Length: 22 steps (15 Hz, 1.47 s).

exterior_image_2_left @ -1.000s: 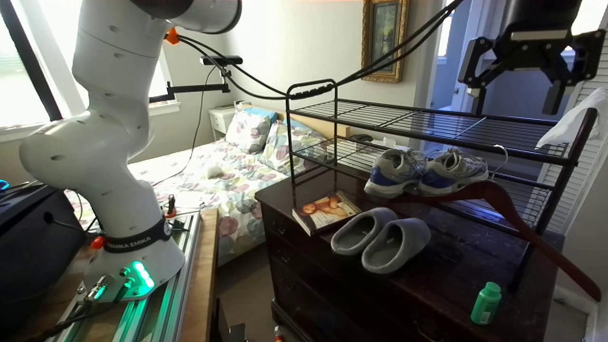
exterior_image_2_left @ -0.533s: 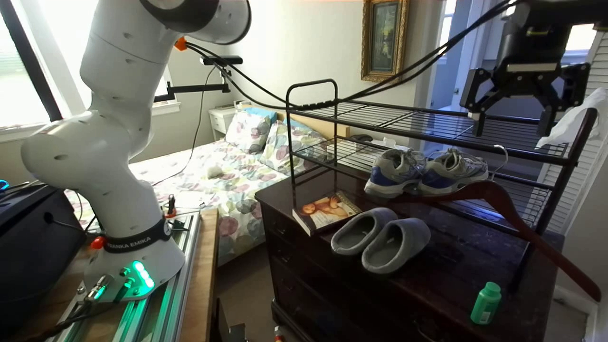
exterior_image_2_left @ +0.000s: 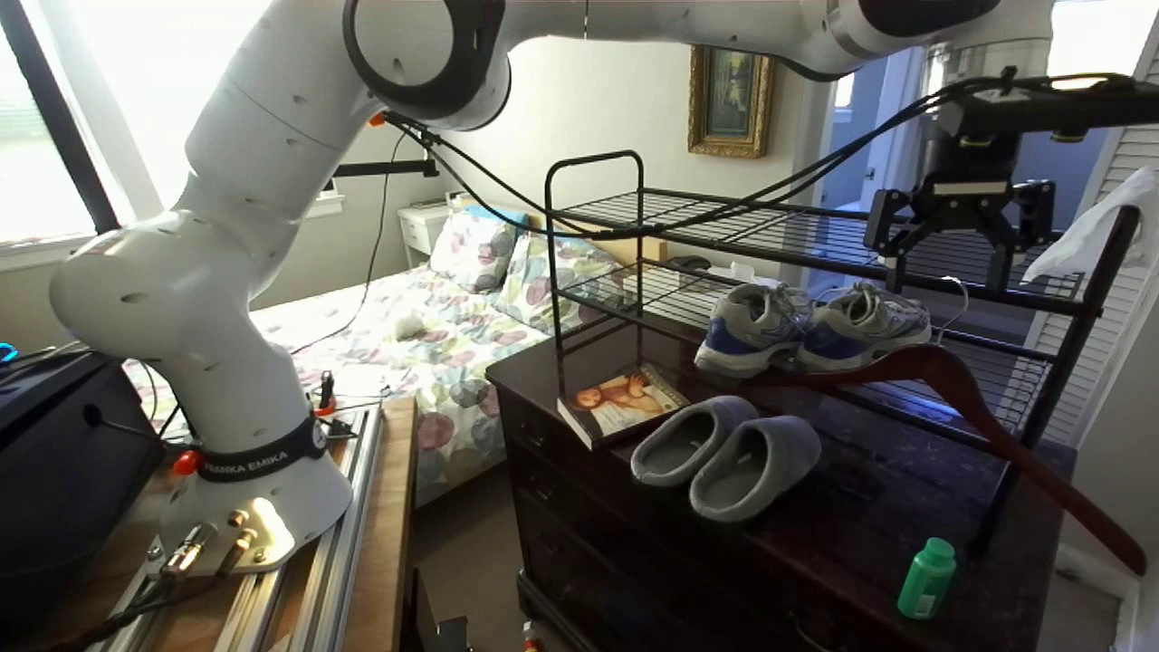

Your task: Move the hanger to the left

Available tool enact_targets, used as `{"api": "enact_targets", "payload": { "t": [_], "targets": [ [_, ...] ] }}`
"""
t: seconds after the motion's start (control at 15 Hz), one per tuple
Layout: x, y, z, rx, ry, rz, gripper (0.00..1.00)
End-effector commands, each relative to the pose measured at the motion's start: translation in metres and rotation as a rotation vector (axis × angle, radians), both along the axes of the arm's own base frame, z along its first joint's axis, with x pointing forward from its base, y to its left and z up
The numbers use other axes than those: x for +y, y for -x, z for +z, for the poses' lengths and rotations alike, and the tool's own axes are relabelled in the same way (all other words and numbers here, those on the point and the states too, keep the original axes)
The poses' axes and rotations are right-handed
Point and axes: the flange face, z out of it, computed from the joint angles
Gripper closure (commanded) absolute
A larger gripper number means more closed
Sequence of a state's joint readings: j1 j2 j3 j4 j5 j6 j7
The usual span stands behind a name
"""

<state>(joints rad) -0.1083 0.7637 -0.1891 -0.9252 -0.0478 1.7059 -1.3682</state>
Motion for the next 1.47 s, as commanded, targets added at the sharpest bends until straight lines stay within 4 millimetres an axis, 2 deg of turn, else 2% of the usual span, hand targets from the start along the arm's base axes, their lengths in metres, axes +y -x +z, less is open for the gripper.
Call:
{"api": "enact_targets", "payload": {
  "t": [0.0, 0.33, 0.67, 0.87, 1.07, 1.4],
  "targets": [
    [0.009, -0.019, 0.003, -0.07, 0.061, -0.044, 0.03],
    [0.015, -0.024, -0.007, -0.081, 0.04, -0.13, 0.05],
    [0.022, -0.024, -0.007, -0.107, 0.017, -0.218, 0.08],
    [0.03, -0.031, 0.002, -0.198, 0.046, -0.301, 0.05],
    [0.03, -0.025, 0.001, -0.165, 0.061, -0.38, 0.01],
    [0.032, -0.021, -0.01, -0.121, 0.053, -0.442, 0.1]
  ]
}}
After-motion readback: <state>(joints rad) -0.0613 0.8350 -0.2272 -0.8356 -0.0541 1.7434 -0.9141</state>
